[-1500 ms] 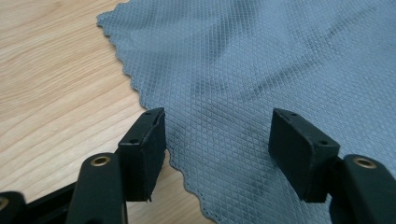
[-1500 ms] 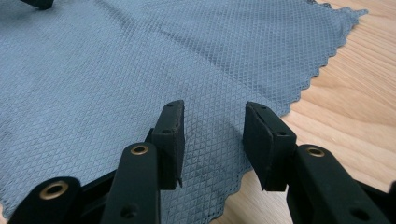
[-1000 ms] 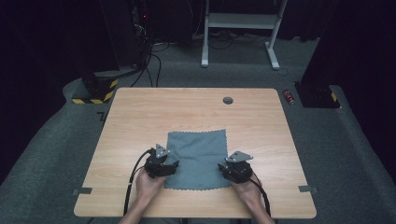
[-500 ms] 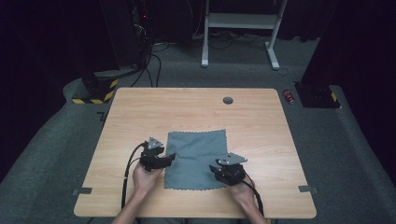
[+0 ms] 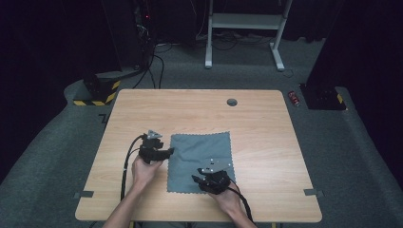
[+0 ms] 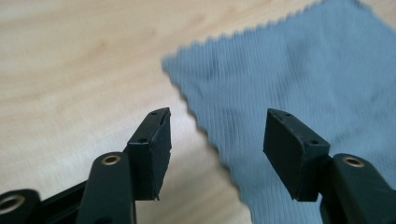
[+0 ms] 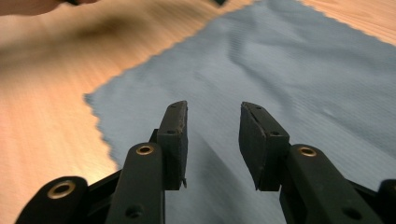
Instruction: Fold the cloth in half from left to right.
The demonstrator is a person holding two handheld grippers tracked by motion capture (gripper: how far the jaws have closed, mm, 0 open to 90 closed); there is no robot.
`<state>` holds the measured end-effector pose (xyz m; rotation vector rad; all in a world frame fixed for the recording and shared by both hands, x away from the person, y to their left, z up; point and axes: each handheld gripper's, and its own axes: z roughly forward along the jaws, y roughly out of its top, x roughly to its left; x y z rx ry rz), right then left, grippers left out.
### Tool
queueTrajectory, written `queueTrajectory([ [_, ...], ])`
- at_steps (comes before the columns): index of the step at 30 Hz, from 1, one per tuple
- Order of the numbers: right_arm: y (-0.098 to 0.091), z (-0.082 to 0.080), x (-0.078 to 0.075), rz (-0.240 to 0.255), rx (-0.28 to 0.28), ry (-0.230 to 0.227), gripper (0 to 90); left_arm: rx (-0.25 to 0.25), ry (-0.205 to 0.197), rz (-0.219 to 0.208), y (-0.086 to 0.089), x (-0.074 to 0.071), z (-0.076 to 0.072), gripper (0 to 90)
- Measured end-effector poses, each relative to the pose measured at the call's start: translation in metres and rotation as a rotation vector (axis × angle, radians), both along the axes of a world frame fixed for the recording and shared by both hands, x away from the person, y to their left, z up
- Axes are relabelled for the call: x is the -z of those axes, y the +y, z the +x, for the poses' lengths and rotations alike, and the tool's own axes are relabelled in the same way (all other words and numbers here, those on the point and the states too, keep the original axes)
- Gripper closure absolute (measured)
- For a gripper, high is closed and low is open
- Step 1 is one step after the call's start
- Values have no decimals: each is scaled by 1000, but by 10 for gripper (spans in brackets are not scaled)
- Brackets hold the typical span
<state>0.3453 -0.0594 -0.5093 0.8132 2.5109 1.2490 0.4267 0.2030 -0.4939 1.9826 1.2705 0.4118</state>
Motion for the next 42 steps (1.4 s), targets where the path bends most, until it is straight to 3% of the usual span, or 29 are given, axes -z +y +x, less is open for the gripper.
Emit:
queueTrajectory([
  [8,27,-8,0,1,-73,-12,647,-16,7,34,-2,-6,19,430],
  [11,41,-11,1,-6,-109,-17,660,-26,20,11,-2,-6,25,437],
  [15,58,-15,3,-15,-150,-17,675,-32,28,34,-5,-5,33,440],
  [18,70,-18,6,-31,-180,-14,688,-55,23,10,-4,-2,38,456],
  [23,80,-22,10,-66,-200,-22,676,-84,41,25,1,6,45,463],
  [28,86,-26,12,-85,-216,-26,641,-110,33,13,2,12,51,465],
  [33,89,-31,15,-114,-220,-44,622,-133,50,0,1,21,57,464],
  [38,89,-32,16,-112,-218,-47,642,-145,35,-2,-1,23,59,463],
  [39,89,-32,16,-115,-219,-47,656,-145,34,3,-2,23,59,464],
  [42,90,-34,16,-117,-220,-52,697,-121,56,75,-11,19,65,469],
])
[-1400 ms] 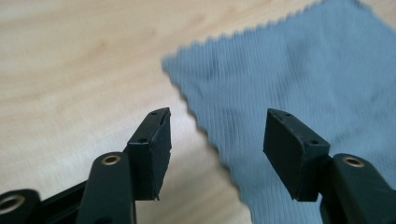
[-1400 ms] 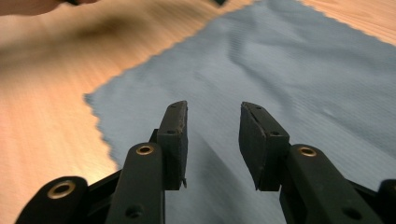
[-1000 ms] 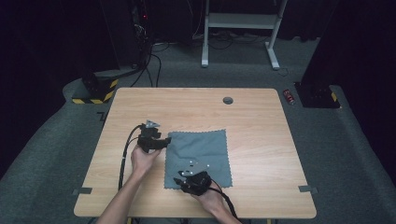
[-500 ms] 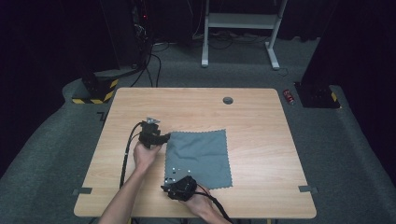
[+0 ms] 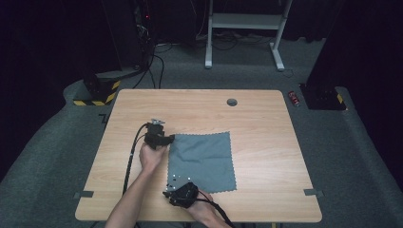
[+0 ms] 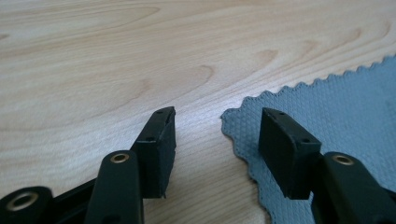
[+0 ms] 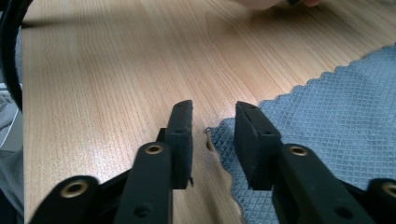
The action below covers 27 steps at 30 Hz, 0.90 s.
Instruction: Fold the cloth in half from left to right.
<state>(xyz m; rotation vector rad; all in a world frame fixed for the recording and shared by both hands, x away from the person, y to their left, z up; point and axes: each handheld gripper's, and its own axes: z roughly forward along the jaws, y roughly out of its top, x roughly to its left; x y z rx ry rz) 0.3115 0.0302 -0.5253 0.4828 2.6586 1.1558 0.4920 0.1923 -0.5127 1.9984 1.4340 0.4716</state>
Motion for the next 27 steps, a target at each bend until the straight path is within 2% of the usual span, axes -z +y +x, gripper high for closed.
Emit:
queueTrajectory([
  [3,-1,1,0,-4,6,-6,744,-2,-18,51,-9,1,1,507],
  [6,0,0,-1,-9,5,-10,796,5,-32,53,-12,1,-1,561],
  [9,1,-2,-2,-32,7,-34,856,32,-27,53,-15,0,-1,669],
  [10,2,-1,-2,-37,14,-35,882,53,-19,55,-17,-1,-1,754],
  [11,2,-1,-2,-37,14,-35,882,53,-19,55,-17,-1,-1,789],
  [12,2,0,-2,-37,12,-38,886,55,-16,43,-18,-1,0,789],
  [15,1,2,-2,-29,17,-14,893,75,7,33,-18,-2,2,889],
  [18,0,2,-3,-24,19,-9,896,81,20,13,-15,-3,4,895],
  [27,-4,-1,-16,13,20,-21,899,77,-6,-81,-4,-17,2,899],
])
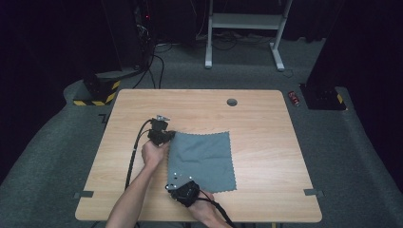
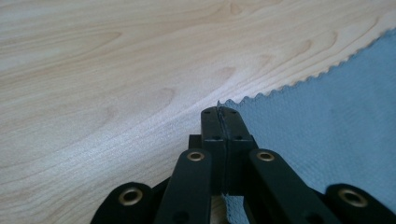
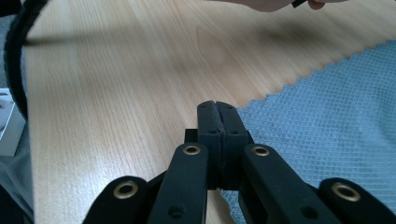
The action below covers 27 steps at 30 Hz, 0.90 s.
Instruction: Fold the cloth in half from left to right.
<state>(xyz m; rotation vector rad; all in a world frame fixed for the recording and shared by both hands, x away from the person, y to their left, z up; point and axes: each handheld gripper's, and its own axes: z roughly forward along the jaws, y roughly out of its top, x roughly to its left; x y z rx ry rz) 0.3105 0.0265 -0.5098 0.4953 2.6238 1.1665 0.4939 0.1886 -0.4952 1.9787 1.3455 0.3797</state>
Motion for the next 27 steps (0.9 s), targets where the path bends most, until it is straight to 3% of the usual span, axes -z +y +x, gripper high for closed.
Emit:
queueTrajectory([
  [10,3,1,-15,50,-18,4,900,36,-34,4,6,-22,-2,899],
  [18,12,0,-31,103,-58,5,900,8,-49,-8,26,-39,-11,899],
  [20,13,0,-36,129,-65,5,900,12,-64,9,28,-44,-12,898],
  [22,12,0,-40,142,-65,-9,900,17,-57,36,27,-45,-12,898],
  [27,-1,1,-35,134,-34,9,900,33,-45,24,18,-39,-9,898],
])
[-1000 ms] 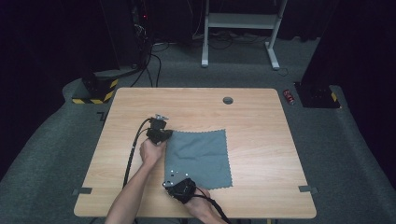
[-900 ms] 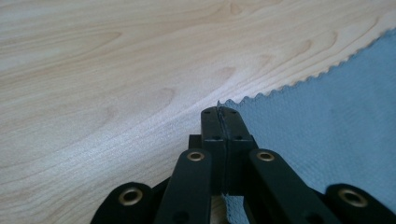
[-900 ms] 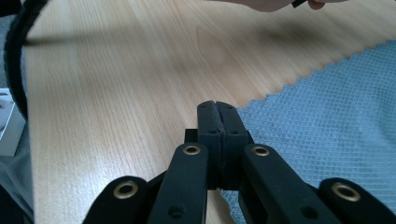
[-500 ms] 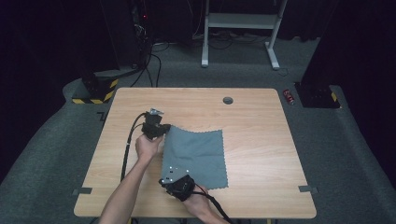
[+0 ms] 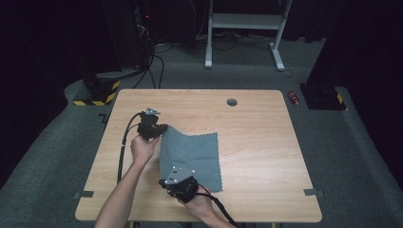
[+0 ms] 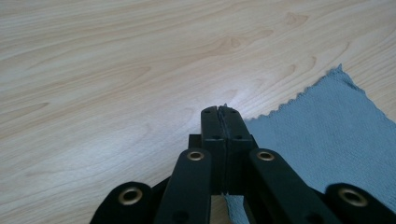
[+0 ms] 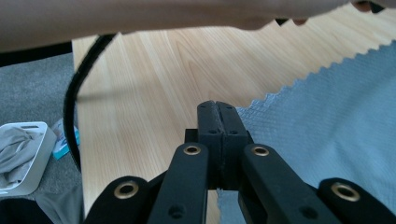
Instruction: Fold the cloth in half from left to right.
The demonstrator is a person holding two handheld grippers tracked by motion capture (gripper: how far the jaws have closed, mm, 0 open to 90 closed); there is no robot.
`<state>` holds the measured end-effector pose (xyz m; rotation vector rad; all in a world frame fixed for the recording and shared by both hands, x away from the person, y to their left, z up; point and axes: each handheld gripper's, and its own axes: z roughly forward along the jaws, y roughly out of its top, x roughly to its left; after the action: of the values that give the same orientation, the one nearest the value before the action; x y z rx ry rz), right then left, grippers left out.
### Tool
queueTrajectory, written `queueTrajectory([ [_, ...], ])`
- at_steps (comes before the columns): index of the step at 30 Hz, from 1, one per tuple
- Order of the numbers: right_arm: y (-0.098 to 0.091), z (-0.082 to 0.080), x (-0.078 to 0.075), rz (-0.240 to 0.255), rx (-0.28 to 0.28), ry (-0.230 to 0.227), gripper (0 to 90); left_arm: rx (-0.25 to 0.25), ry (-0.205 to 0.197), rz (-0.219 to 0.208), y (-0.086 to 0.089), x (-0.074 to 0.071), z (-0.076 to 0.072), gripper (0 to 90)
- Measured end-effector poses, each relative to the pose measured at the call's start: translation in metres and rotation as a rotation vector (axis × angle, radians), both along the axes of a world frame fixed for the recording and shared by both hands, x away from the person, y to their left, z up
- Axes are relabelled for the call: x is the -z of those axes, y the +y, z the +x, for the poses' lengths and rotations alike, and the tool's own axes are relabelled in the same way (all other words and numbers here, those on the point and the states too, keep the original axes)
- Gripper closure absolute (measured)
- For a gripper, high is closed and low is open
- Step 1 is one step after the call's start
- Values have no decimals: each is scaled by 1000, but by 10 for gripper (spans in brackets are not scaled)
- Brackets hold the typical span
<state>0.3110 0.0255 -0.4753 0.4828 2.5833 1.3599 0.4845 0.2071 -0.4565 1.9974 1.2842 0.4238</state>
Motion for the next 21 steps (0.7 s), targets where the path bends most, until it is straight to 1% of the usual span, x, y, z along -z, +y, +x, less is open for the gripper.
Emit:
queueTrajectory([
  [1,0,0,0,0,0,0,900,0,0,0,0,0,0,898],
  [4,-8,0,6,3,15,14,900,11,1,-9,-5,4,1,897],
  [7,-15,-1,10,9,27,27,899,10,12,-33,-11,6,2,897],
  [8,-18,-1,11,10,30,30,899,15,13,-35,-14,6,3,897],
  [9,-22,-2,11,12,36,30,900,19,12,-29,-16,6,3,897],
  [11,-24,-2,12,16,41,31,899,29,12,-27,-20,6,4,897],
  [16,-38,-3,14,30,67,40,900,36,11,-35,-27,5,5,897],
  [18,-40,-4,14,30,72,42,900,37,15,-35,-29,5,6,897],
  [19,-43,-4,14,30,77,37,899,43,14,-29,-30,6,7,897],
  [21,-47,-4,14,33,85,37,900,44,12,-33,-34,6,7,897],
])
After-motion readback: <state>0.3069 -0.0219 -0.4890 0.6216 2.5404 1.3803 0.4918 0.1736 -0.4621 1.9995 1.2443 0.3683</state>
